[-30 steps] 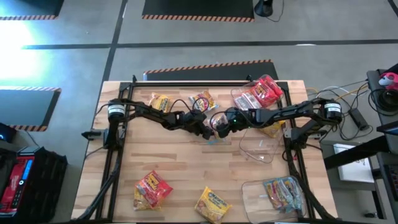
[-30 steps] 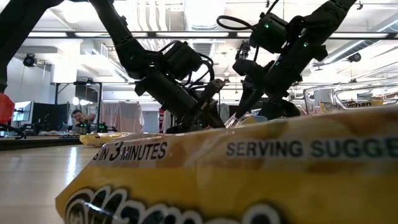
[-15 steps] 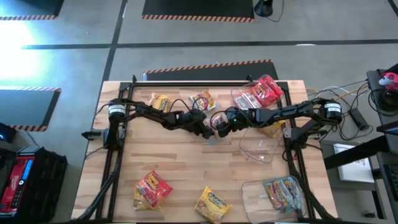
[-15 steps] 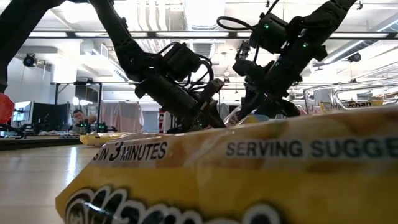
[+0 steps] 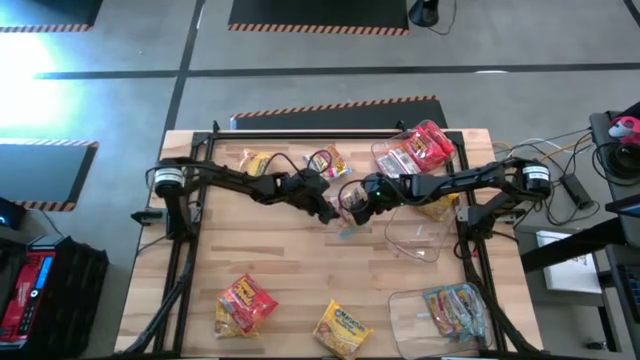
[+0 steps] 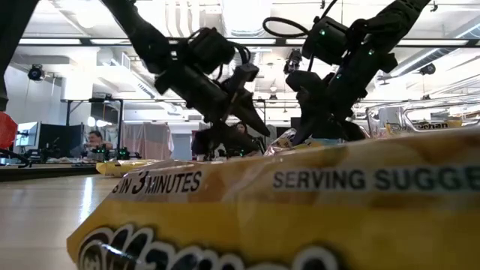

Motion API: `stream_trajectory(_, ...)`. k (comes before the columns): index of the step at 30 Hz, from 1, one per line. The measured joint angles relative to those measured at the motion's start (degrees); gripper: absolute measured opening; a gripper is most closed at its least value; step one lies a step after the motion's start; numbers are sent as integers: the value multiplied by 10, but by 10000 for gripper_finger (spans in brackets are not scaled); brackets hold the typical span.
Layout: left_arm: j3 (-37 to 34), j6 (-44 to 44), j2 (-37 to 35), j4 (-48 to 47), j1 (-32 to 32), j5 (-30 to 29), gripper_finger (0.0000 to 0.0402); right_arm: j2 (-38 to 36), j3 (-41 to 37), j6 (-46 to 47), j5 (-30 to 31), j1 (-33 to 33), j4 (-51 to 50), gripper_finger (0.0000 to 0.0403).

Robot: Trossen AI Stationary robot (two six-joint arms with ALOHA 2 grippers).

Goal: Sort Maruchan noodles
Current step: Put the blue noodle pack into the bottom transparent bin

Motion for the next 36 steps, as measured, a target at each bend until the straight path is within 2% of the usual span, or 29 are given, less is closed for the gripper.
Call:
stream_trajectory(8, 0, 14, -58, -117, 0, -39, 146, -50, 0, -6, -33, 0, -11, 110)
stream_trajectory(12, 0, 20, -75, -163, 0, -68, 146, -89, 0, 4, -78, 2, -11, 110)
stream_trajectory(18, 1, 16, -77, -167, 0, -84, 146, -145, 0, 37, -134, 35, -7, 109)
stream_trajectory(25, 1, 6, -73, -172, 0, -99, 146, -199, 0, 113, -185, 114, -5, 109)
stream_trajectory(36, 1, -10, -73, -171, 0, -114, 146, -215, 0, 275, -187, 279, -6, 109)
